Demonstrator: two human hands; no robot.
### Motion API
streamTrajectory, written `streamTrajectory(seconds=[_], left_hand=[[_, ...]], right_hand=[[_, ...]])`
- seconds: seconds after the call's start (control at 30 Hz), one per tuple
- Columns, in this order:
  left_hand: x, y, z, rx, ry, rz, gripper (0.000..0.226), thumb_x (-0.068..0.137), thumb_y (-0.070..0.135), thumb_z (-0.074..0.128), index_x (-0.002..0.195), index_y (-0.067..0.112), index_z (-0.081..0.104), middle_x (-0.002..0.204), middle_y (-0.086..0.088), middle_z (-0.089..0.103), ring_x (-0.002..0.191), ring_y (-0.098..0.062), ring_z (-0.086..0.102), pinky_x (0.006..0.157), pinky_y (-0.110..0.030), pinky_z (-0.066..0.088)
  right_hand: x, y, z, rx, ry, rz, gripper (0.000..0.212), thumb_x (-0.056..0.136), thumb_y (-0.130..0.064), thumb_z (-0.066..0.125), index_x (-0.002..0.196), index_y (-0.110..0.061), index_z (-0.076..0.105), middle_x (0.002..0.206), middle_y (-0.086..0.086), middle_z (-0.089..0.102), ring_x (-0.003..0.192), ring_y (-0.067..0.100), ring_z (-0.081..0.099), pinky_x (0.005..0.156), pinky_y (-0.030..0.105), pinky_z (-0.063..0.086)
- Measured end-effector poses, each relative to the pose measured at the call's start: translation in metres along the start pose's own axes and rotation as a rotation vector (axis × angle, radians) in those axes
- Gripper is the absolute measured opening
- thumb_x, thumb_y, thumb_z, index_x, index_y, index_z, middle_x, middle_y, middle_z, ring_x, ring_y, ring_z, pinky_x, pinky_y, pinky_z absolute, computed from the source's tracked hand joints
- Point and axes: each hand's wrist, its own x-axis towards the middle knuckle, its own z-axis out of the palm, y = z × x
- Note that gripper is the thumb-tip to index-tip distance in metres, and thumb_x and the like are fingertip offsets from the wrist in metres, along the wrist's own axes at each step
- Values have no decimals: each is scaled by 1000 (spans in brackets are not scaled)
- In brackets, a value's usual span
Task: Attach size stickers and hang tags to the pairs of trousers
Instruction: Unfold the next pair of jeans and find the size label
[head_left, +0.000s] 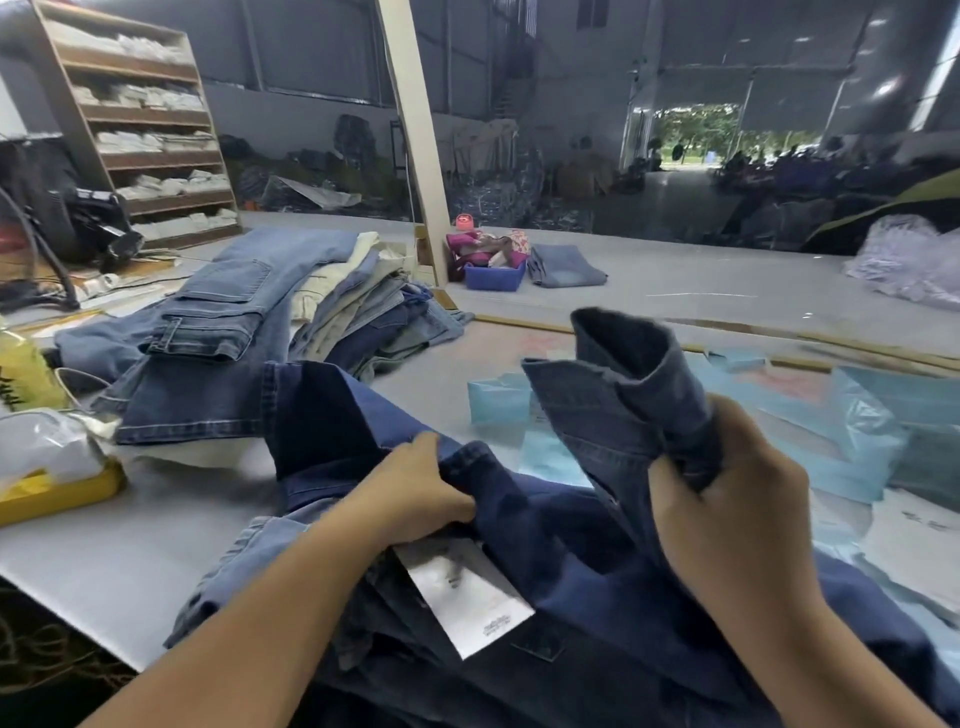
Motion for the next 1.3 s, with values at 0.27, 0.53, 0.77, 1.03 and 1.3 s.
streamTrajectory(seconds=[0.27, 0.53, 0.77, 1.03, 1.3], left_hand=[[3, 41, -9, -68, 699, 761, 26, 70, -12, 67, 70, 10, 53, 73, 2, 52, 73, -20, 45, 64, -34, 40], [9, 42, 11, -178, 694, 494, 46, 84, 47, 62, 107, 9, 51, 110, -7, 48, 101, -26, 44, 88, -39, 39], [28, -6, 17, 513, 69, -27, 65, 80, 49, 60, 134, 21, 38, 132, -4, 46, 122, -29, 43, 96, -40, 39], [19, 13, 13, 616, 354, 138, 15, 92, 25, 47, 100, 28, 59, 104, 4, 65, 103, -22, 53, 103, -41, 32], [-42, 31, 12, 394, 687, 845, 3, 81, 13, 62, 83, 15, 60, 77, 3, 56, 70, -17, 48, 66, -27, 39]], right_hand=[[-28, -6, 22, -10, -220, 11, 42, 69, -45, 64, 107, -39, 48, 79, -20, 58, 68, 15, 56, 52, 24, 42], [-24, 3, 51, -130, -278, 83, 72, 77, -17, 65, 141, -30, 34, 105, 6, 68, 89, 36, 63, 63, 34, 43], [8, 1, 28, -63, 18, 2, 45, 67, 3, 66, 99, -24, 50, 57, -21, 37, 47, -1, 34, 47, 14, 24], [-18, 7, 47, -66, 25, -38, 54, 65, 4, 70, 101, -29, 47, 59, 1, 58, 49, 36, 53, 45, 31, 40], [-10, 15, 51, -300, -127, -318, 92, 66, -15, 80, 143, -7, 32, 135, 20, 50, 106, 42, 57, 86, 49, 49]])
